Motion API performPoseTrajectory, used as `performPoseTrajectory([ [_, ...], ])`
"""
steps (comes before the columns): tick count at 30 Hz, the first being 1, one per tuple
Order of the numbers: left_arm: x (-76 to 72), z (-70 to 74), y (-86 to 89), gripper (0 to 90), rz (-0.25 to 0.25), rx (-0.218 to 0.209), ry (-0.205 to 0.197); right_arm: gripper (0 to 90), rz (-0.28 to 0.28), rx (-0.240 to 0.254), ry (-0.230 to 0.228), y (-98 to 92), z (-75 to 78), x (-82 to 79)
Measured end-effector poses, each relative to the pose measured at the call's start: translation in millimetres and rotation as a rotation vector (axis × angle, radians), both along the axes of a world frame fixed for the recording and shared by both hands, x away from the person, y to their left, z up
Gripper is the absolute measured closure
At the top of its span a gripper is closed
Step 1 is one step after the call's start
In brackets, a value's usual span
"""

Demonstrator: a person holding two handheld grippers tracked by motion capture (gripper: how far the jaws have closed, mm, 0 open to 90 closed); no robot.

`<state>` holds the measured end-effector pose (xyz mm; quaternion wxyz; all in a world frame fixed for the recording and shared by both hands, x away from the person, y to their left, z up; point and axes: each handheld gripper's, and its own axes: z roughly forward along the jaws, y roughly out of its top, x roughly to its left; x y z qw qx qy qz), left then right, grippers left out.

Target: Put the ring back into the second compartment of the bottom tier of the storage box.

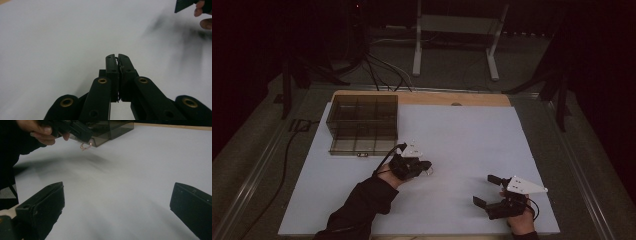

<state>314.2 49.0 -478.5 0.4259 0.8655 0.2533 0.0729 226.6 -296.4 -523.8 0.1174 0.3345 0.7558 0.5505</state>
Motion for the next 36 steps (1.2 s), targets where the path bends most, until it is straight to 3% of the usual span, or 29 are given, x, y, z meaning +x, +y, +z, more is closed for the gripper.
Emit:
performPoseTrajectory([
  [20, 7.1, 8.3, 22.2, 89.8, 0.059, -0.007, -0.020, 0.0, 0.001, -0.001, 0.000, 0.4, 0.1, -0.5],
  [36, 15.4, 19.6, 53.7, 89.8, 0.149, -0.033, -0.040, 0.0, 0.002, -0.008, -0.001, 1.1, -0.1, -0.8],
])
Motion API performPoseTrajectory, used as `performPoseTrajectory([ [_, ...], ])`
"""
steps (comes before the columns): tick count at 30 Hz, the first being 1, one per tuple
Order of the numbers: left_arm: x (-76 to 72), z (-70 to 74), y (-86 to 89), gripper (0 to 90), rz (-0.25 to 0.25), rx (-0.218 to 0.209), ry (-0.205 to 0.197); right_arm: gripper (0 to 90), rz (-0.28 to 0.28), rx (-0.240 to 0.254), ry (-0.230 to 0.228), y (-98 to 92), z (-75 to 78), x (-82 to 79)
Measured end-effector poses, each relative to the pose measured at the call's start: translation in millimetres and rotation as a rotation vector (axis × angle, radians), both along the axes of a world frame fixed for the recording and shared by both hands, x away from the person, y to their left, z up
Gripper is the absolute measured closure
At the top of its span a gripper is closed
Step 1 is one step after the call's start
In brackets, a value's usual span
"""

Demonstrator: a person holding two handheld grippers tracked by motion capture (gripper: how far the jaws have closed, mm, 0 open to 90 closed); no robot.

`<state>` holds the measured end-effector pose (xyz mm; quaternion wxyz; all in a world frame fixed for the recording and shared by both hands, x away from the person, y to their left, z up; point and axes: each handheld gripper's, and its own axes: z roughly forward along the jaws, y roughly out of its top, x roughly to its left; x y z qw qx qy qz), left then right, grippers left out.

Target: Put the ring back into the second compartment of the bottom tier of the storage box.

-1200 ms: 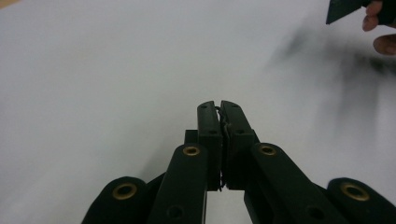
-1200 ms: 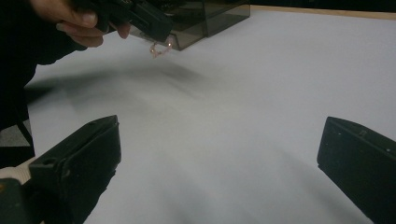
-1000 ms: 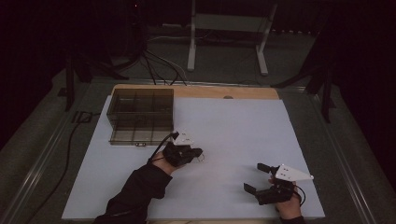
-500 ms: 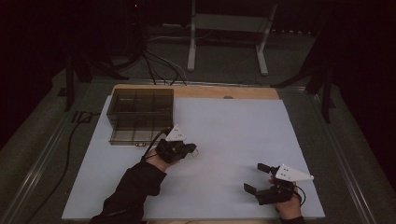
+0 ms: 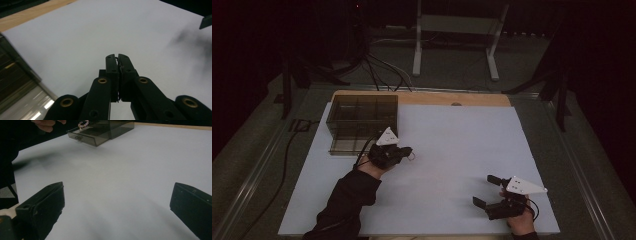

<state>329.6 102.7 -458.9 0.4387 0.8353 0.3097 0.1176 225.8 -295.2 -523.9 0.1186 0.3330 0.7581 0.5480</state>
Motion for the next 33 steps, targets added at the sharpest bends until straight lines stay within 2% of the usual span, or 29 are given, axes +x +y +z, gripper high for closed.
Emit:
performPoseTrajectory([
  [6, 2.7, 1.6, 8.3, 89.8, 0.024, -0.009, -0.002, 0.0, -0.002, 0.002, 0.001, -0.4, 0.1, -0.1],
  [10, 6.3, 1.6, 17.4, 89.8, 0.062, -0.022, -0.001, 0.0, -0.001, 0.002, 0.001, -0.3, 0.2, -0.1],
  [18, 10.7, 2.2, 32.3, 89.8, 0.107, -0.029, -0.005, 0.0, -0.002, 0.003, 0.000, -0.7, 0.4, -0.3],
  [22, 14.7, 2.6, 46.0, 89.8, 0.149, -0.041, 0.001, 0.0, -0.001, 0.001, 0.000, -0.2, 0.2, -0.2],
  [33, 18.8, 3.3, 63.6, 89.8, 0.206, -0.053, -0.008, 0.0, -0.002, 0.003, 0.001, -0.4, 0.2, -0.3],
])
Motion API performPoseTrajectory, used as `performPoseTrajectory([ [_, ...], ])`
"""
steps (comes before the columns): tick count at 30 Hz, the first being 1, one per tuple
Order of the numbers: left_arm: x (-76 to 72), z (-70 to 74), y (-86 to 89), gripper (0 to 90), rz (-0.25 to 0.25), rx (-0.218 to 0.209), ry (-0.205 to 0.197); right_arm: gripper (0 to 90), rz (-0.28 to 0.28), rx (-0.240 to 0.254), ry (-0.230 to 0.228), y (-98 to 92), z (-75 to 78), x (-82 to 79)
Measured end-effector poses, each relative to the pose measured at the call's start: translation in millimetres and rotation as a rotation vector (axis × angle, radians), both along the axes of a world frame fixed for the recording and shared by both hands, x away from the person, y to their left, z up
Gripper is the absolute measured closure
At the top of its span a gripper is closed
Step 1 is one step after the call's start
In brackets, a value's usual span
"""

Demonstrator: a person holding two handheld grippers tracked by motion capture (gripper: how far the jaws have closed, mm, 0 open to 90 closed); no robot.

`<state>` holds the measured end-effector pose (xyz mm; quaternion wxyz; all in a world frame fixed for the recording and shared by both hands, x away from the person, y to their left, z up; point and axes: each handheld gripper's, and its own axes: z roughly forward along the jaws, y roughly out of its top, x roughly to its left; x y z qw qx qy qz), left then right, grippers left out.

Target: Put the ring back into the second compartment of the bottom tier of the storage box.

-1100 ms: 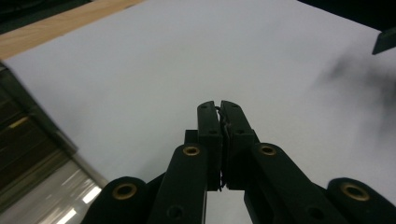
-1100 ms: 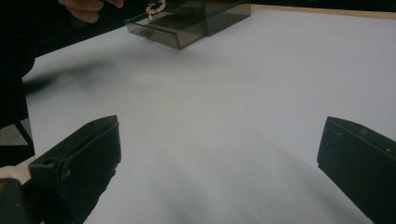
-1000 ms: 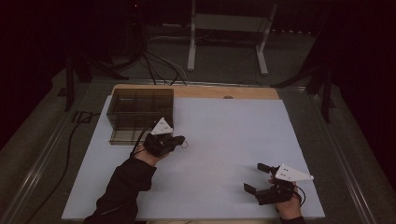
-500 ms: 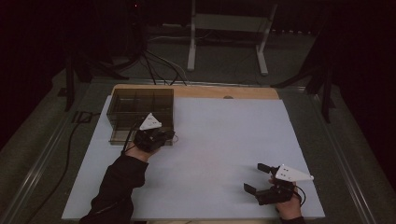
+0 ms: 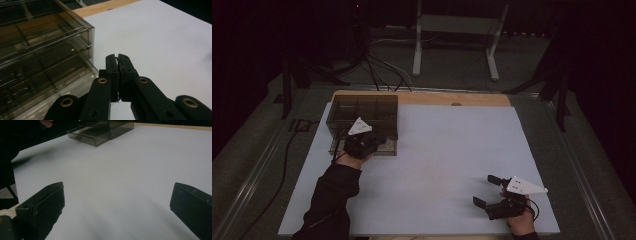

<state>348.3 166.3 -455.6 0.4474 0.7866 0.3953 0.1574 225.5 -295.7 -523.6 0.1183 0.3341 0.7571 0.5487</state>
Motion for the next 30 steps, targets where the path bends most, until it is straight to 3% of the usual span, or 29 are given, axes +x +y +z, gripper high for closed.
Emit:
performPoseTrajectory([
  [15, 6.8, -2.2, 27.1, 89.7, 0.085, -0.020, -0.003, 0.0, -0.001, 0.000, 0.000, -0.2, 0.0, 0.2],
  [30, 15.8, -19.5, 47.6, 89.7, 0.171, -0.016, 0.024, 0.0, -0.001, 0.000, -0.001, -0.3, 0.2, 0.1],
])
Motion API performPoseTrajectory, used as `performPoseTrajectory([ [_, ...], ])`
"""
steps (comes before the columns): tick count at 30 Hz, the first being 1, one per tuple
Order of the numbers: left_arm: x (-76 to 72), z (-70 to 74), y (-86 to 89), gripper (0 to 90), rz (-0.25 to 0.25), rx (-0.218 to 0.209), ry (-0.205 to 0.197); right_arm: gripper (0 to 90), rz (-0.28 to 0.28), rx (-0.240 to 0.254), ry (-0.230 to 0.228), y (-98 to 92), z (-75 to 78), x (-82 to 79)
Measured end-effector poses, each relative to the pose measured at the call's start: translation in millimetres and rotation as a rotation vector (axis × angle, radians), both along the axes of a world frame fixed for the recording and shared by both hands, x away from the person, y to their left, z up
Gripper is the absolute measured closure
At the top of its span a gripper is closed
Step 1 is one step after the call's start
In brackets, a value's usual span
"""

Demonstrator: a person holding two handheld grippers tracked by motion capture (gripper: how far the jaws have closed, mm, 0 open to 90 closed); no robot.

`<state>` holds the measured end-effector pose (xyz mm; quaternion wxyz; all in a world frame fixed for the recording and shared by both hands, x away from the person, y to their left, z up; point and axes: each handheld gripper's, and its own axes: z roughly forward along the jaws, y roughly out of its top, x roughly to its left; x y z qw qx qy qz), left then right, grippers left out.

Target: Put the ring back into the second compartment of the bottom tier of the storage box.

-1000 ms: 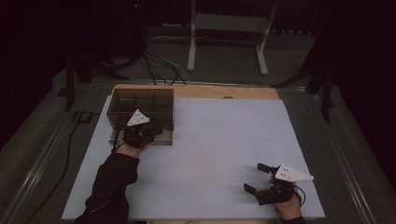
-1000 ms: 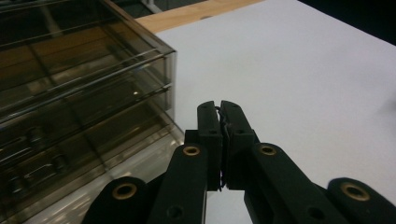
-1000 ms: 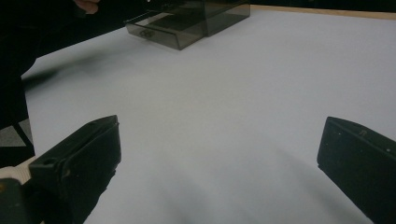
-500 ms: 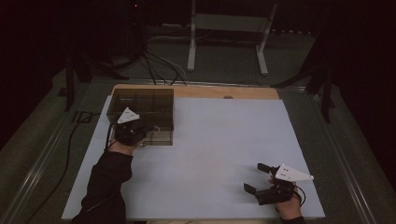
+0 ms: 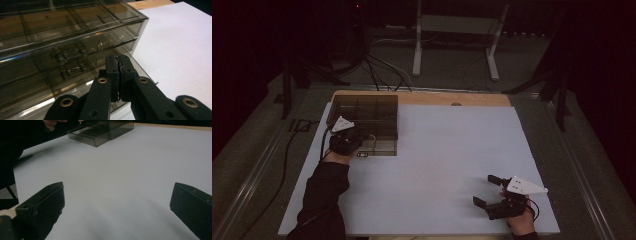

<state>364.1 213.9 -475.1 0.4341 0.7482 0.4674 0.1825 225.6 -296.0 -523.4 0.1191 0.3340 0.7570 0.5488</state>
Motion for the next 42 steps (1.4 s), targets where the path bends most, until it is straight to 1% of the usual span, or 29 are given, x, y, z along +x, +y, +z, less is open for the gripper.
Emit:
performPoseTrajectory([
  [3, 0.8, -1.7, 2.7, 89.7, 0.013, -0.003, 0.002, 0.0, 0.001, 0.000, 0.001, 0.1, -0.1, 0.0],
  [4, 1.8, -3.4, 4.7, 89.7, 0.026, -0.010, 0.009, 0.0, 0.000, 0.000, 0.001, 0.1, 0.0, 0.0],
  [7, 2.6, -5.5, 6.7, 89.7, 0.039, -0.001, 0.014, 0.0, 0.000, 0.000, 0.001, 0.1, 0.0, -0.1],
  [9, 3.3, -7.4, 7.9, 89.7, 0.044, -0.006, 0.019, 0.0, 0.000, 0.000, 0.000, 0.0, 0.1, -0.1],
  [18, 8.2, -21.9, 13.1, 89.7, 0.076, 0.013, 0.051, 0.0, -0.003, 0.000, 0.000, 0.0, 0.0, 0.1],
  [20, 9.1, -23.5, 14.3, 89.6, 0.079, 0.014, 0.060, 0.0, -0.003, 0.000, -0.001, 0.1, 0.1, 0.1],
  [22, 9.1, -23.5, 14.3, 89.7, 0.079, 0.014, 0.060, 0.0, -0.003, 0.000, 0.000, 0.1, 0.1, 0.1],
  [23, 10.3, -26.3, 14.5, 89.7, 0.083, 0.013, 0.065, 0.0, -0.003, -0.001, 0.001, 0.3, -0.1, 0.1],
  [24, 10.6, -27.3, 14.5, 89.6, 0.084, 0.023, 0.068, 0.0, -0.003, 0.000, 0.001, 0.3, -0.1, 0.2],
  [27, 11.4, -29.5, 14.5, 89.6, 0.087, 0.018, 0.077, 0.0, -0.003, 0.000, 0.001, 0.3, 0.0, 0.1],
  [28, 12.2, -31.3, 14.5, 89.6, 0.090, 0.030, 0.085, 0.0, -0.002, -0.001, 0.001, 0.3, -0.1, 0.0],
  [30, 12.8, -33.1, 14.4, 89.6, 0.091, 0.029, 0.093, 0.0, -0.002, 0.000, 0.001, 0.3, 0.0, 0.1],
  [31, 13.0, -33.7, 14.4, 89.6, 0.092, 0.034, 0.095, 0.0, -0.002, 0.001, 0.002, 0.3, 0.0, 0.1],
  [35, 13.1, -35.1, 13.6, 89.5, 0.101, 0.030, 0.095, 0.0, -0.004, -0.002, 0.000, 0.2, 0.2, -0.3],
  [37, 13.5, -36.1, 14.0, 89.5, 0.102, 0.027, 0.105, 0.0, -0.004, -0.002, 0.000, 0.2, 0.3, -0.4],
  [38, 13.9, -36.6, 14.1, 89.4, 0.108, 0.035, 0.113, 0.0, -0.004, -0.002, 0.000, 0.3, 0.2, -0.4],
  [39, 13.9, -36.6, 14.1, 88.7, 0.108, 0.035, 0.113, 0.0, -0.004, -0.002, 0.000, 0.3, 0.2, -0.4],
  [41, 14.3, -37.3, 14.2, 88.5, 0.111, 0.039, 0.125, 0.0, -0.004, -0.003, 0.000, 0.3, 0.2, -0.2],
  [42, 14.2, -37.2, 13.1, 86.3, 0.115, 0.046, 0.130, 0.0, -0.005, -0.004, 0.001, 0.4, 0.1, -0.2],
])
